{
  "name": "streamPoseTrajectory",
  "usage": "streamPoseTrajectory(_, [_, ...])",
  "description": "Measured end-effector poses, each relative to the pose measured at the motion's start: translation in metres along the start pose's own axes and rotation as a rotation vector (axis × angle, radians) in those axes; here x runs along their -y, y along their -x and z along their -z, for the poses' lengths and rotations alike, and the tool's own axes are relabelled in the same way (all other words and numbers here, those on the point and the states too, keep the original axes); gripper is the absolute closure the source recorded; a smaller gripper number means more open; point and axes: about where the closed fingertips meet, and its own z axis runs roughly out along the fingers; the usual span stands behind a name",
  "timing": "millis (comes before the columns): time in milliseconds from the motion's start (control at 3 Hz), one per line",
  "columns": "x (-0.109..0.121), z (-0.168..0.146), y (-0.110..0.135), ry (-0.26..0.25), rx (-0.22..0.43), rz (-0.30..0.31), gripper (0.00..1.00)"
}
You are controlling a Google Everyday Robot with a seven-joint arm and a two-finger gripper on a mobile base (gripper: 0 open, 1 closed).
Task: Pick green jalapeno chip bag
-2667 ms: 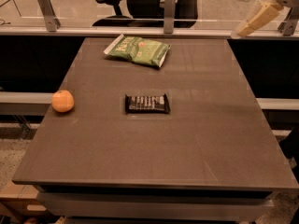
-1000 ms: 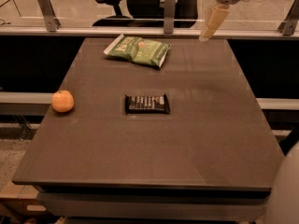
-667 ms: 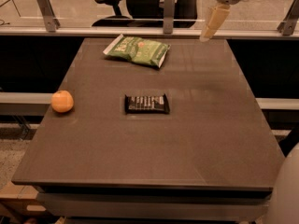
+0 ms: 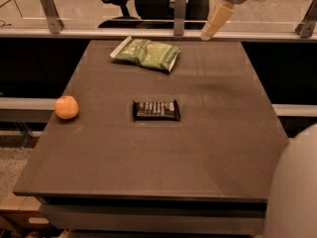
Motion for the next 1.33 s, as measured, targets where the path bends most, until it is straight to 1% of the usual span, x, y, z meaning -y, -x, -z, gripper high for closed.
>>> streamPoseTrajectory(333, [-0.002,-0.038,0.001,0.048,-0.028,-0.151,0.0])
streamPoseTrajectory(667, [-0.01,-0.065,0.005,0.101,-0.085,-0.31,0.0])
streamPoseTrajectory(1000, [-0.025,-0.087,0.008,0.171,-0.162,-0.434,0.0])
streamPoseTrajectory(1333, [-0.051,-0.116,0.005,0.276,-0.218,-0.521,0.0])
